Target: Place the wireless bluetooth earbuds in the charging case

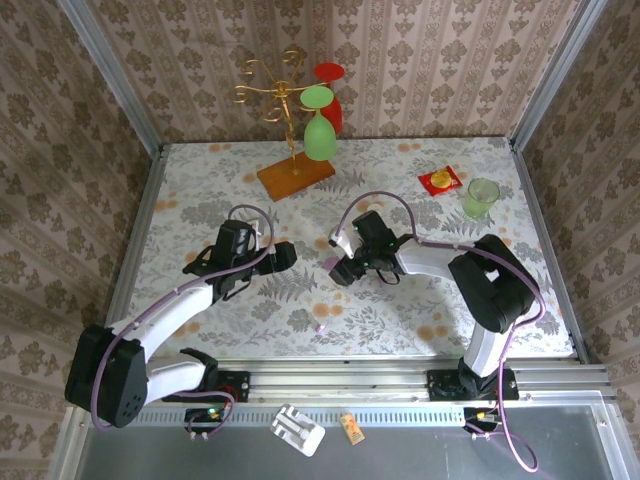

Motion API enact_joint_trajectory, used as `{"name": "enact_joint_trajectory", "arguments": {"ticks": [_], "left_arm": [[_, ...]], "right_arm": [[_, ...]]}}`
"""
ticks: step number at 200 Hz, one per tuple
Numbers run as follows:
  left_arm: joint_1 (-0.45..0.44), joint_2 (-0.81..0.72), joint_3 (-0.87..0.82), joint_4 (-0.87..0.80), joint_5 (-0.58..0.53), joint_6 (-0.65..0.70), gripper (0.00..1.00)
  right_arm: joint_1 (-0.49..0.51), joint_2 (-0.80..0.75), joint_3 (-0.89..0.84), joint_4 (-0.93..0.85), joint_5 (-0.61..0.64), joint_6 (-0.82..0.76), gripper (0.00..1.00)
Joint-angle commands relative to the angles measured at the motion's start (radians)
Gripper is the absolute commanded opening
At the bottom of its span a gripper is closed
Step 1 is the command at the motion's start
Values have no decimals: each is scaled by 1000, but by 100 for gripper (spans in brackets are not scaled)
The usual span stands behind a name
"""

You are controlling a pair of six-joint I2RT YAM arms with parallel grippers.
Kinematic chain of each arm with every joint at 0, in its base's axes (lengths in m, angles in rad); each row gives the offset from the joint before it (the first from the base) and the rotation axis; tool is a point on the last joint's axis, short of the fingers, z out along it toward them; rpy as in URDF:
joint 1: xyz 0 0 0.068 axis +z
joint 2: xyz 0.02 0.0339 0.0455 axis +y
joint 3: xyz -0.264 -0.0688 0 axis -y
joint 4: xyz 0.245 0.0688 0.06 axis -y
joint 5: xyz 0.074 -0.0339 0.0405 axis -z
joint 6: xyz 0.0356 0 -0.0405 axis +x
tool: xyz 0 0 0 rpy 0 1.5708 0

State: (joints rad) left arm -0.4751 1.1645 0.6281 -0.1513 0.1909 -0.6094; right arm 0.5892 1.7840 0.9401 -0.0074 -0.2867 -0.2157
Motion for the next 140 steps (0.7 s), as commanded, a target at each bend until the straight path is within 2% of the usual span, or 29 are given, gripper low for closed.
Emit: {"name": "enact_joint_trajectory", "arguments": {"ticks": [1, 38, 70, 101, 123, 140], "left_arm": [[9, 15, 2, -17, 16, 16, 100], [10, 26, 6, -7, 21, 22, 100], [10, 26, 2, 0, 20, 17, 100], [9, 26, 1, 8, 19, 17, 100], [9, 27, -5, 30, 16, 25, 100], [9, 18, -18, 74, 15, 43, 100]], "right_arm": [[7, 23, 29, -5, 14, -35, 65], [12, 43, 33, -24, 4, -49, 62], [11, 52, 32, -31, 6, -58, 54], [11, 55, 31, -37, 3, -62, 51], [11, 47, 30, -37, 10, -56, 42], [11, 24, 26, -43, 9, -54, 40]]}}
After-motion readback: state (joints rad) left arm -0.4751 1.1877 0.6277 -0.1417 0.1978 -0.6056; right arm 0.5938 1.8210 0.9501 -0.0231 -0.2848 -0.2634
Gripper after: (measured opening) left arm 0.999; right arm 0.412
